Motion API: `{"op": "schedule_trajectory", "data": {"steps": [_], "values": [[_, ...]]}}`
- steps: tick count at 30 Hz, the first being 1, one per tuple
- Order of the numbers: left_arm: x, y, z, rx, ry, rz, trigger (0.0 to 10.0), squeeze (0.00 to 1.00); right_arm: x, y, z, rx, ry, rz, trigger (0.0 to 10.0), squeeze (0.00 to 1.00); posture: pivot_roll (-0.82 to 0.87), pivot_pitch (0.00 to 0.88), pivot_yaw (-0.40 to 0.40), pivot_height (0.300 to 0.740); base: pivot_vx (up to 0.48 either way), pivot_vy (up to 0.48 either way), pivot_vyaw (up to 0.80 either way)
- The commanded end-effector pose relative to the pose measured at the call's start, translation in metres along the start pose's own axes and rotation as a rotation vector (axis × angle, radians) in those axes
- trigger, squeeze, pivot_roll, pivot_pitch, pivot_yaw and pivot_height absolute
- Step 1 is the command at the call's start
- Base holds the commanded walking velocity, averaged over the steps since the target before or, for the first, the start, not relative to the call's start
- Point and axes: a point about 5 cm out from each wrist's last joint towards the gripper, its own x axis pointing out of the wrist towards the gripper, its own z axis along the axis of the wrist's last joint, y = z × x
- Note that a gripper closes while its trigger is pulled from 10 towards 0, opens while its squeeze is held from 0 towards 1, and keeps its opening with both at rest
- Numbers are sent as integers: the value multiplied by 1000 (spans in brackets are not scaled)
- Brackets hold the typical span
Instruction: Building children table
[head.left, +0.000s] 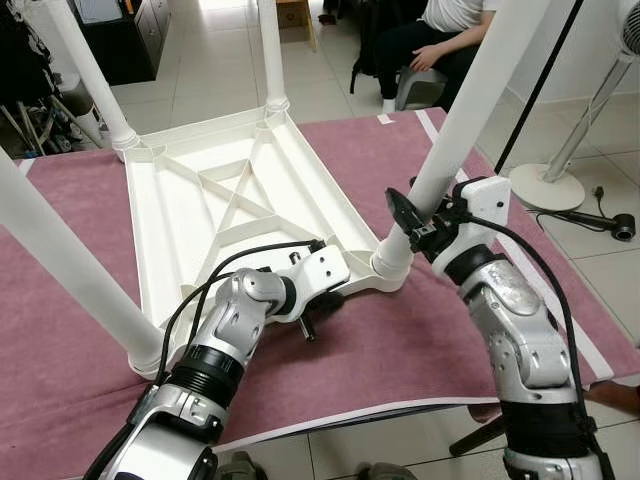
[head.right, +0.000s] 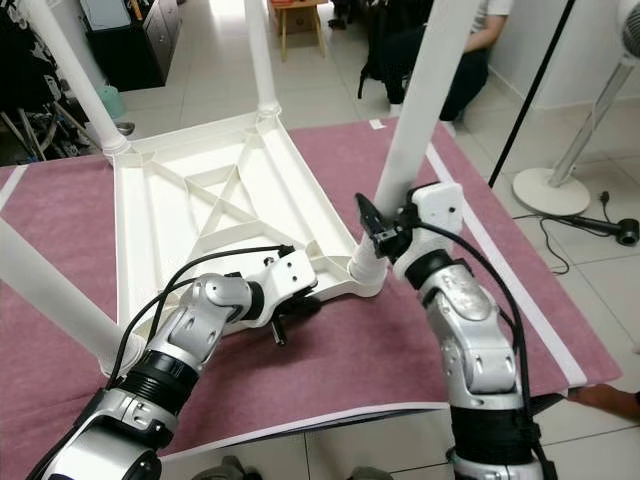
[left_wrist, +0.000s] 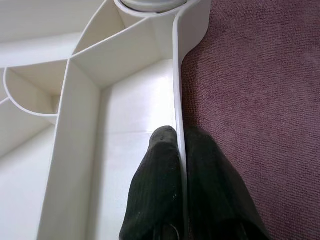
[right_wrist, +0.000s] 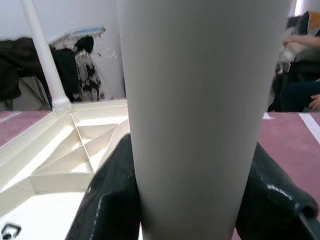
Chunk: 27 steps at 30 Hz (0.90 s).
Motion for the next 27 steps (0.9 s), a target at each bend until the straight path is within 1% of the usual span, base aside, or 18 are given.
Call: {"op": "schedule_trajectory", "data": {"steps": [1, 2, 4, 6, 7, 9, 10, 11, 13, 16, 17, 19, 22, 24, 27], "values": [[-6, 22, -21, -16, 99, 416, 10000, 0, -1, 2, -26, 61, 135, 22, 10000, 0, -19, 0, 109, 740, 0, 0, 0], [-6, 22, -21, -15, 99, 416, 10000, 0, 3, 0, -25, 48, 145, 41, 10000, 0, -18, 0, 110, 740, 0, 0, 0], [-7, 22, -21, -14, 99, 415, 10000, 0, 5, -1, -24, 44, 147, 48, 10000, 0, -18, 0, 110, 740, 0, 0, 0], [-7, 22, -21, -13, 101, 415, 10000, 0, 13, -3, -19, 19, 149, 105, 10000, 0, -8, 0, 105, 740, 0, 0, 0], [-7, 22, -21, -13, 101, 415, 10000, 0, 13, -3, -19, 19, 149, 105, 10000, 0, -8, 0, 105, 740, 0, 0, 0], [-7, 22, -22, -14, 103, 417, 10000, 0, 15, -2, -18, -7, 165, 158, 10000, 0, -8, 0, 105, 740, 0, 0, 0], [-7, 22, -22, -14, 103, 417, 10000, 0, 15, -2, -18, -7, 165, 158, 10000, 0, -8, 0, 105, 740, 0, 0, 0], [-8, 22, -22, -15, 104, 419, 10000, 0, 16, -1, -20, -15, 183, 196, 10000, 0, -2, 0, 99, 740, 0, 0, 0], [-8, 22, -23, -16, 105, 420, 10000, 0, 16, 0, -21, -18, 195, 220, 10000, 0, -2, 0, 99, 740, 0, 0, 0], [-8, 21, -23, -19, 106, 424, 10000, 0, 14, 4, -25, -36, 235, 345, 10000, 0, 4, 0, 90, 740, 0, 0, 0], [-8, 21, -23, -19, 106, 424, 10000, 0, 14, 4, -25, -36, 235, 345, 10000, 0, 4, 0, 90, 740, 0, 0, 0], [-8, 21, -24, -20, 107, 426, 10000, 0, 11, 6, -26, -40, 250, 413, 10000, 0, 4, 0, 90, 740, 0, 0, 0], [-8, 21, -24, -20, 106, 427, 10000, 0, 9, 4, -29, -33, 271, 443, 10000, 0, 3, 0, 89, 740, 0, 0, 0], [-8, 21, -23, -19, 104, 428, 10000, 0, 11, -1, -32, -36, 281, 413, 10000, 0, 3, 0, 89, 740, 0, 0, 0], [-8, 21, -24, -20, 104, 429, 10000, 0, 12, -2, -32, -15, 266, 378, 10000, 0, 2, 0, 88, 740, 0, 0, 0]]}}
